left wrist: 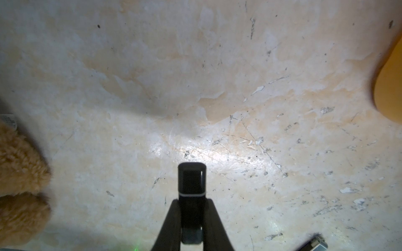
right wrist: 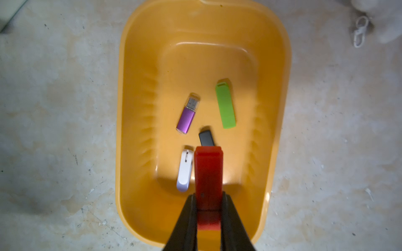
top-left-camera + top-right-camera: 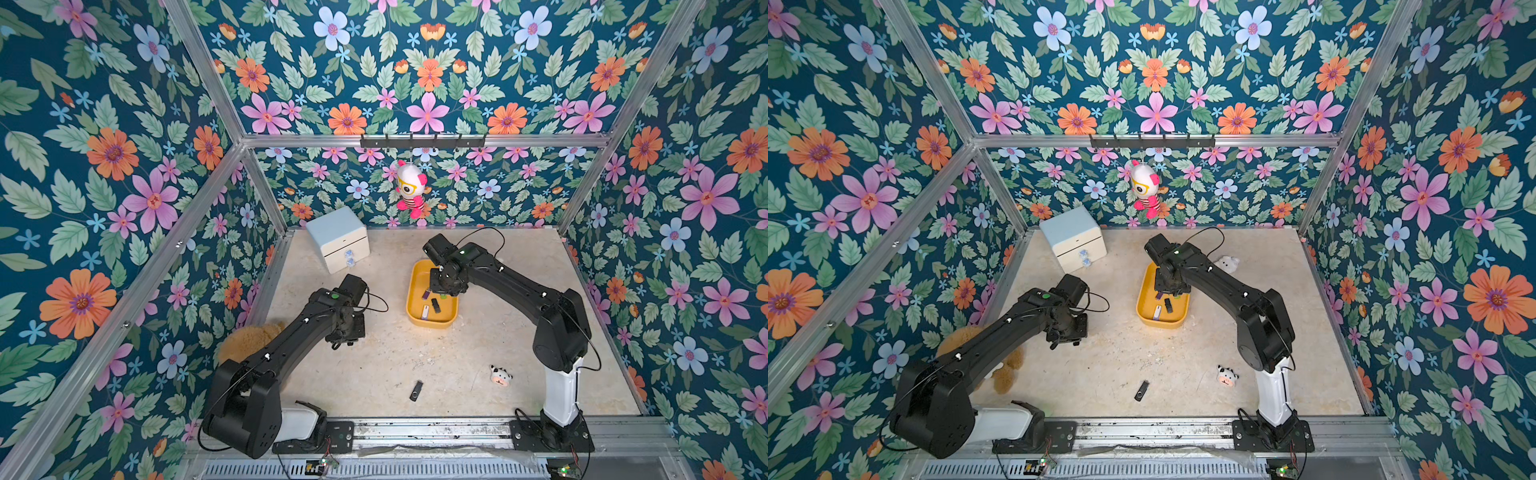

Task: Put the usb flash drive into the storage box
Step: Place the USB flash in the storage box.

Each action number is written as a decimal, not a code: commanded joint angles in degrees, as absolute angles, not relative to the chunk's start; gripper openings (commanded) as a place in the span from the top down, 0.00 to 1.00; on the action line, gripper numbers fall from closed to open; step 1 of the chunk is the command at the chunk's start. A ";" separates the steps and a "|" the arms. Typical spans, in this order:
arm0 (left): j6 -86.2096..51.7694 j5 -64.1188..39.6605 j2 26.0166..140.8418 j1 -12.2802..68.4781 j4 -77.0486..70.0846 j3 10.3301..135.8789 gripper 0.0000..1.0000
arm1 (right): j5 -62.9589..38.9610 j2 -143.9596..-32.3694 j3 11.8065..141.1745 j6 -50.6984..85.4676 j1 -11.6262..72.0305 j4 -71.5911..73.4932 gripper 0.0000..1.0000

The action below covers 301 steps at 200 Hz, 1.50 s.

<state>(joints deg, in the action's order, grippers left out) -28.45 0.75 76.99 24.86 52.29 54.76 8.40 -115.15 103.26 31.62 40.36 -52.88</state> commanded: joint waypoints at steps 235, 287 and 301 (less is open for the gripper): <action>-28.89 -0.01 77.26 24.81 51.94 53.70 1.00 | 8.32 -141.99 132.91 19.87 35.82 -63.55 1.00; -28.92 -0.17 77.28 24.80 52.00 53.78 1.00 | 8.55 -144.22 135.31 19.36 35.50 -64.11 1.00; -28.98 -0.17 77.23 24.84 52.01 53.79 1.00 | 8.37 -144.60 135.53 19.29 35.38 -64.03 1.00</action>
